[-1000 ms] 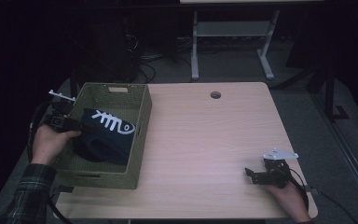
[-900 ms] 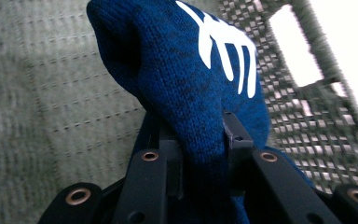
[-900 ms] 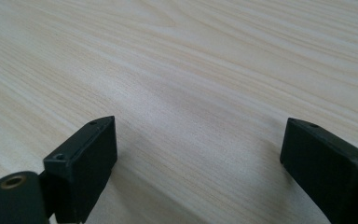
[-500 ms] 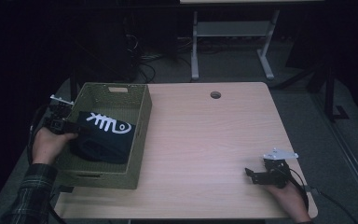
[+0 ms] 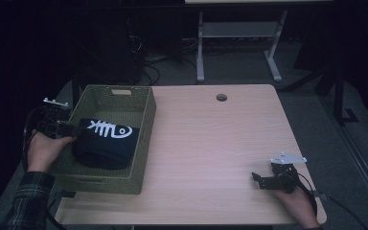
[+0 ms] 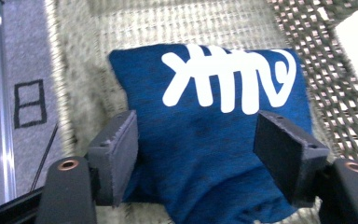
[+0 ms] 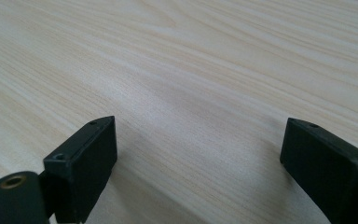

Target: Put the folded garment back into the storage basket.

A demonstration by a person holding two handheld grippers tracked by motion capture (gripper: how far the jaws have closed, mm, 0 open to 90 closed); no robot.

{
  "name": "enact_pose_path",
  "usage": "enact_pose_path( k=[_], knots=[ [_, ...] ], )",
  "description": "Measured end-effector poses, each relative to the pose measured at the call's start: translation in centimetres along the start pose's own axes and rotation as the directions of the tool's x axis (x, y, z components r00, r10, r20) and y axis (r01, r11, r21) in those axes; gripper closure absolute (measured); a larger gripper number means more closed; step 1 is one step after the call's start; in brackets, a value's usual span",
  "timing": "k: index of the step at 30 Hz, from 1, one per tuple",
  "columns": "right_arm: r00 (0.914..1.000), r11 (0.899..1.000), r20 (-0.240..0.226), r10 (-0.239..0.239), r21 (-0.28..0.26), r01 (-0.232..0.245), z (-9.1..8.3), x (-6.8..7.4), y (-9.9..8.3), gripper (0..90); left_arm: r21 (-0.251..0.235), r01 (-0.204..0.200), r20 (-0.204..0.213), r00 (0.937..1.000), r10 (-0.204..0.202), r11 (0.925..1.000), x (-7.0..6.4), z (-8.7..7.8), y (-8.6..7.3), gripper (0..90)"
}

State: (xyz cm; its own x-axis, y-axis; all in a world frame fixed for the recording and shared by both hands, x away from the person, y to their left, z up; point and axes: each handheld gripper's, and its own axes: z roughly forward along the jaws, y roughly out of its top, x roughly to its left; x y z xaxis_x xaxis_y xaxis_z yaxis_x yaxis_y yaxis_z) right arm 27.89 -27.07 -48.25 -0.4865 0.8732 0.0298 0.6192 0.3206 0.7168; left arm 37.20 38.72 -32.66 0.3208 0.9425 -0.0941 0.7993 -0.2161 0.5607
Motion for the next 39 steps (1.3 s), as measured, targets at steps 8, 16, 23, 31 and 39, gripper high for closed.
enact_pose_path(
  k=[8,16,23,31,39],
  knots=[
    [1.0,1.0,0.0,0.0,0.0,0.0,0.0,0.0,0.0,10.4,-0.044,-0.051,0.038,0.9979,0.053,0.9977,-3.0,-0.2,0.7,21.3],
    [1.0,1.0,0.0,0.0,0.0,0.0,0.0,0.0,0.0,10.4,-0.071,-0.098,0.089,0.9905,0.105,0.9926,-6.2,-0.1,1.6,18.3],
    [1.0,1.0,0.0,-0.001,0.0,0.001,0.0,0.0,0.0,10.4,-0.1,-0.143,0.14,0.9778,0.156,0.9847,-9.3,0.4,2.4,17.7],
    [1.0,1.0,0.0,-0.001,0.0,0.001,0.0,0.0,0.0,10.4,-0.125,-0.203,0.191,0.9556,0.224,0.9712,-13.2,1.3,3.1,17.6],
    [1.0,1.0,0.0,0.0,0.0,0.0,0.0,0.0,0.0,10.4,-0.168,-0.24,0.254,0.9265,0.277,0.9561,-16.9,2.5,3.3,17.6]
  ],
)
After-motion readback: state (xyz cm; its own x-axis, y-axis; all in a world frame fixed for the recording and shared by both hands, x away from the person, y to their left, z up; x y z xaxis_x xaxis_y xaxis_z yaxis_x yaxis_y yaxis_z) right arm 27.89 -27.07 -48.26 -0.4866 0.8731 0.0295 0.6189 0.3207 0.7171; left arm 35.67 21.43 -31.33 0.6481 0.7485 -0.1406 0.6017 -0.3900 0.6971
